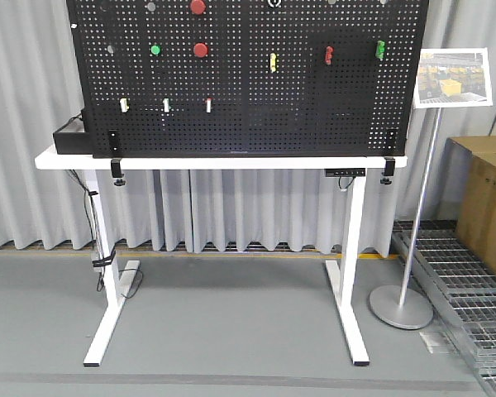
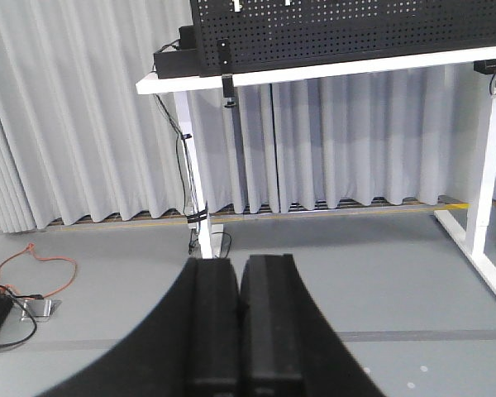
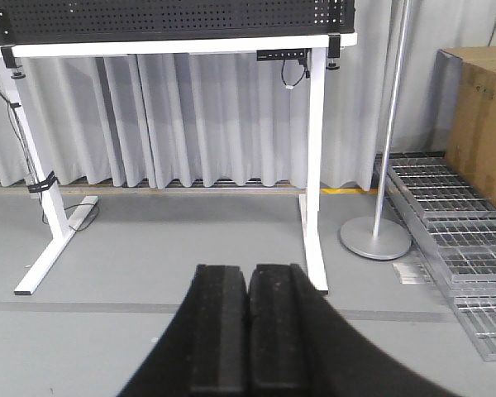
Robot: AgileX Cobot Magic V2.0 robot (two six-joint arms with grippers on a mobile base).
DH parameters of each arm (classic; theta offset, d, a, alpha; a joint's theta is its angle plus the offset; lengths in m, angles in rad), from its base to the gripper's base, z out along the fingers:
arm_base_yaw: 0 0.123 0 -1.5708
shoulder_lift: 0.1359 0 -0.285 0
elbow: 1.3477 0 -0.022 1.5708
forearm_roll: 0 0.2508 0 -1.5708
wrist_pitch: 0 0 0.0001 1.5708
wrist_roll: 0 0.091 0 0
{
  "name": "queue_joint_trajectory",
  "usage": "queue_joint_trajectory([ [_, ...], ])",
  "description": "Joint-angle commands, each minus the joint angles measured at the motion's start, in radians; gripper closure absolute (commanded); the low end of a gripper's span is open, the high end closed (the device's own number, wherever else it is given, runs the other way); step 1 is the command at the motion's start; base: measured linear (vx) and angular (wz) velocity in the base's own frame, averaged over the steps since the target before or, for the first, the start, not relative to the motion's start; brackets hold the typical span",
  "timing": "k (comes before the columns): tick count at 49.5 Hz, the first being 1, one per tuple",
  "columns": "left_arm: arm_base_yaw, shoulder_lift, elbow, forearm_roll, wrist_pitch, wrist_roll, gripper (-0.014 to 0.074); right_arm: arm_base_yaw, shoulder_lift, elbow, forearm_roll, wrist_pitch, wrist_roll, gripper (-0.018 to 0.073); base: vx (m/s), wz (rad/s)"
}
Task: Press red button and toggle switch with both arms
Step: 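Drive the base forward toward the black pegboard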
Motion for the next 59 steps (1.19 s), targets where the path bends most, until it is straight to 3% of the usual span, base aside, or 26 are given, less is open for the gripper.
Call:
queue_joint_trajectory([
  [1,0.001,-0.004,0.033,-0.01,-0.081,-0.007,0.0595,-0.005,-0.005,0.0,-0.013,-0.084,-0.001,0.0559,0.0,-0.01],
  [37,0.001,-0.005,0.033,-0.01,-0.081,-0.007,0.0595,-0.005,-0.005,0.0,-0.013,-0.084,-0.001,0.0559,0.01,-0.01],
  [59,0.001,-0.005,0.033,-0.01,-0.081,-0.007,0.0595,-0.005,-0.005,0.0,-0.013,-0.084,-0.001,0.0559,0.23,-0.05],
])
